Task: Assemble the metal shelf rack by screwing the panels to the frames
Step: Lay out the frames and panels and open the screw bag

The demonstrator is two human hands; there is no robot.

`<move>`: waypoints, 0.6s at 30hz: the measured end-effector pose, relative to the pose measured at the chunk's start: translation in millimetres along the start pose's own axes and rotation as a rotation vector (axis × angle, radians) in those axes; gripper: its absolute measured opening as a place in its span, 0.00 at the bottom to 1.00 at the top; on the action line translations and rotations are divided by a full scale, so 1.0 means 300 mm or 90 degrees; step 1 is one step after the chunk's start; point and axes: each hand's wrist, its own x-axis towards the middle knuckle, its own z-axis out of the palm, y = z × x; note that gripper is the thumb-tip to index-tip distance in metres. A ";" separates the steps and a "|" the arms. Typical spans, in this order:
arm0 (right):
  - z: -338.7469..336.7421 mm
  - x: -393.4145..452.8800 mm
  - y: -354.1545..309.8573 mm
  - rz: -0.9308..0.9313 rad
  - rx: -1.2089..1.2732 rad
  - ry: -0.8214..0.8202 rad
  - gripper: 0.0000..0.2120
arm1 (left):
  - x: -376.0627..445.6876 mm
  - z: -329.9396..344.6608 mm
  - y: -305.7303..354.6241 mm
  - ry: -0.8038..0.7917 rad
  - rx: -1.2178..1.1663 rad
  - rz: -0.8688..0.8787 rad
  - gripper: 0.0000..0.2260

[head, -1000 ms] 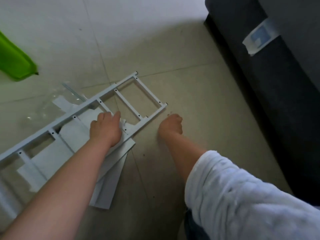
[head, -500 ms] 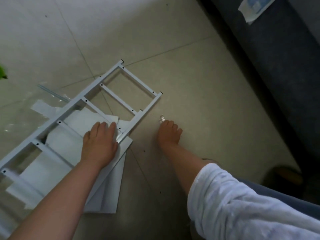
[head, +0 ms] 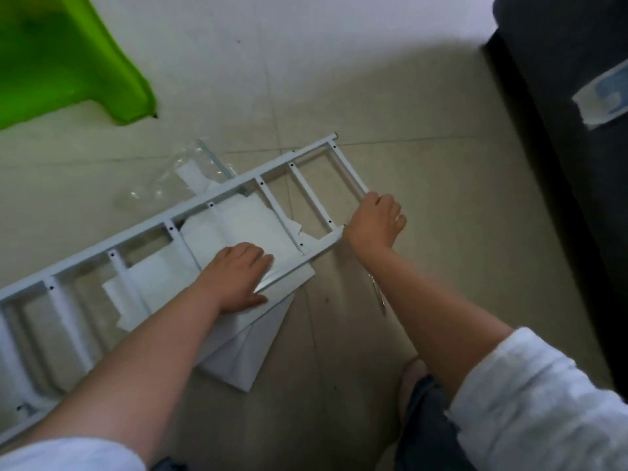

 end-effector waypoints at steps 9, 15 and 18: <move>-0.062 -0.112 -0.225 -0.737 -0.517 -0.204 0.18 | -0.118 -0.045 -0.071 -0.058 0.124 -0.038 0.32; 0.084 -0.188 -0.165 -0.815 -0.491 -0.195 0.20 | -0.205 -0.019 -0.093 -0.199 0.145 -0.025 0.28; 0.118 -0.161 -0.163 -0.797 -0.521 -0.165 0.18 | -0.241 0.036 -0.095 -0.239 0.127 -0.092 0.24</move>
